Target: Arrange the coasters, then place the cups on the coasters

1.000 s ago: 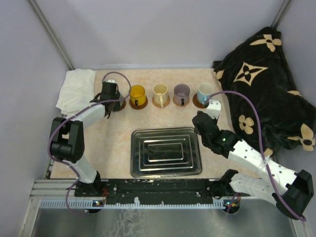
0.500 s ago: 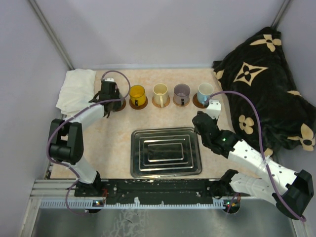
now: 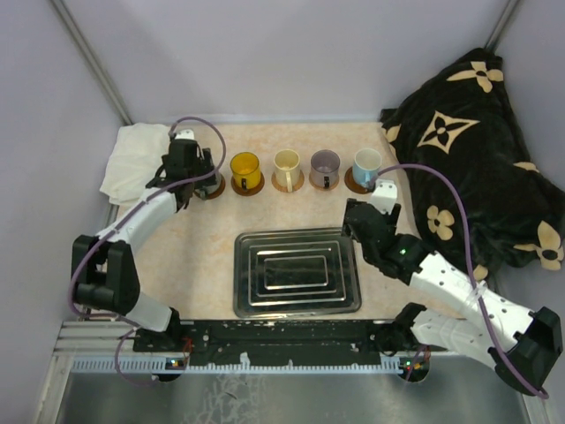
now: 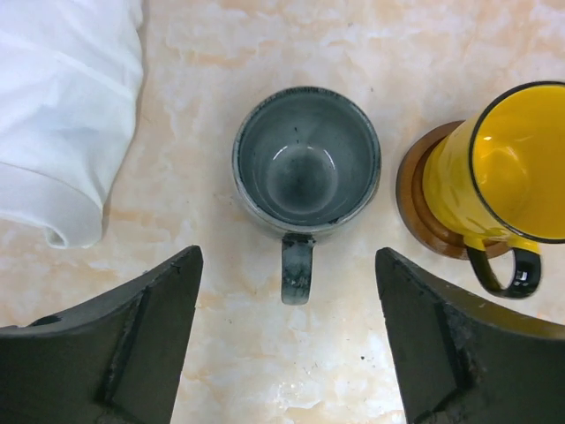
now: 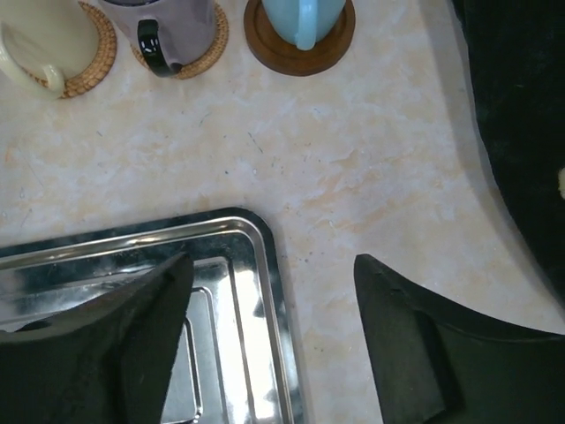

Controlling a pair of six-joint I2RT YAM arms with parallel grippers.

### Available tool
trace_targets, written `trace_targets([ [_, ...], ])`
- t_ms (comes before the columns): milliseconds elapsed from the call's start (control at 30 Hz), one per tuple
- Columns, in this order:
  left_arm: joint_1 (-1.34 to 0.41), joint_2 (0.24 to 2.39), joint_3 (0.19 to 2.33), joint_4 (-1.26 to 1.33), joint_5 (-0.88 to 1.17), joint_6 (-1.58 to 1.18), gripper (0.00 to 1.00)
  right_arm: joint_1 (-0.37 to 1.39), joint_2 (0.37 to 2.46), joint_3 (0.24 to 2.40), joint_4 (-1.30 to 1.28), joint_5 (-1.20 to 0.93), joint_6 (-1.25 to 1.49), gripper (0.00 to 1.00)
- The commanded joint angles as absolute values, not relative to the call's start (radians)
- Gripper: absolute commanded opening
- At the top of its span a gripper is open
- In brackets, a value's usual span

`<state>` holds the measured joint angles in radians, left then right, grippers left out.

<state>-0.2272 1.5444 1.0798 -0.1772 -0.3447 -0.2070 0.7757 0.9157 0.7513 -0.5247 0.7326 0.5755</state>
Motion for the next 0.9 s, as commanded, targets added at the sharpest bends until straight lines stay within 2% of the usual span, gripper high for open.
trace_targets([
  [0,-0.223,1.444,1.063,-0.198,-0.357,-0.215,0.95,0.764,0.885,0.769,-0.491,0.787,0.543,0.8],
  [33,-0.223,1.425,1.057,-0.199,-0.363,-0.213,0.99,0.755,0.886,0.771,-0.48,0.792,0.526,0.84],
  [200,-0.222,1.337,1.027,-0.226,-0.404,-0.213,1.0,0.584,0.908,0.78,-0.436,0.7,0.467,0.98],
  [633,-0.219,1.091,0.964,-0.411,-0.52,-0.272,1.0,0.047,0.849,0.782,-0.467,0.425,0.489,0.99],
  [867,-0.218,0.975,0.944,-0.541,-0.554,-0.337,1.0,0.026,0.769,0.776,-0.487,0.505,0.527,0.99],
])
